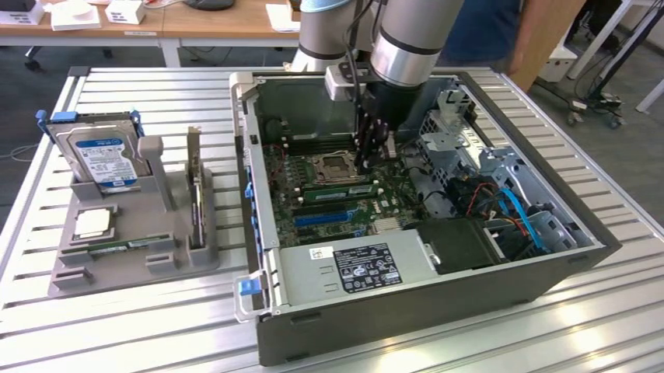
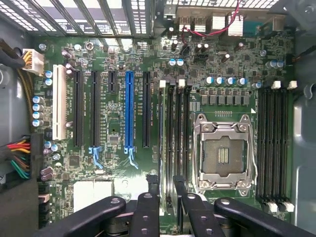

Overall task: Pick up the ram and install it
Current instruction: 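Insert the ram into the slot, then press down the ram until it locks into place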

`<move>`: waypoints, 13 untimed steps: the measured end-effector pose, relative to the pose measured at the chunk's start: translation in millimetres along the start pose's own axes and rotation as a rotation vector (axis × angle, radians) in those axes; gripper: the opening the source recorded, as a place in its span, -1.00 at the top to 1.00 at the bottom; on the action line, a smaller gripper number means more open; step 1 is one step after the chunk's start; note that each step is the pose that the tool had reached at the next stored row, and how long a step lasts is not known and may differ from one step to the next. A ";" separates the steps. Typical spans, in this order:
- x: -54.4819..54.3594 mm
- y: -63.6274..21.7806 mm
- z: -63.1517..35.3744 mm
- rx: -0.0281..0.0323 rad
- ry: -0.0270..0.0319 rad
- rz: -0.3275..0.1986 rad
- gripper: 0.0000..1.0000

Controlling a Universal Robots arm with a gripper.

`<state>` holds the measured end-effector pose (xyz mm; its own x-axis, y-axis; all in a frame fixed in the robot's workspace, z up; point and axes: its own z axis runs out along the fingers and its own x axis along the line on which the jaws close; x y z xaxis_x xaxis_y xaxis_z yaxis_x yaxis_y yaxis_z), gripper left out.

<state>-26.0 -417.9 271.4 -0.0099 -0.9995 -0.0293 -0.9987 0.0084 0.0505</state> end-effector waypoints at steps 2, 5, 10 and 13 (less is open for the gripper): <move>0.0 0.0 -0.1 0.0001 -0.0001 0.000 0.50; 0.0 0.0 -0.1 0.0001 0.0000 0.000 0.50; 0.0 0.0 -0.1 0.0001 0.0000 0.000 0.50; 0.0 0.0 -0.1 0.0001 0.0001 0.000 0.50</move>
<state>-26.0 -418.0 271.5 -0.0100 -0.9995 -0.0292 -0.9987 0.0085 0.0504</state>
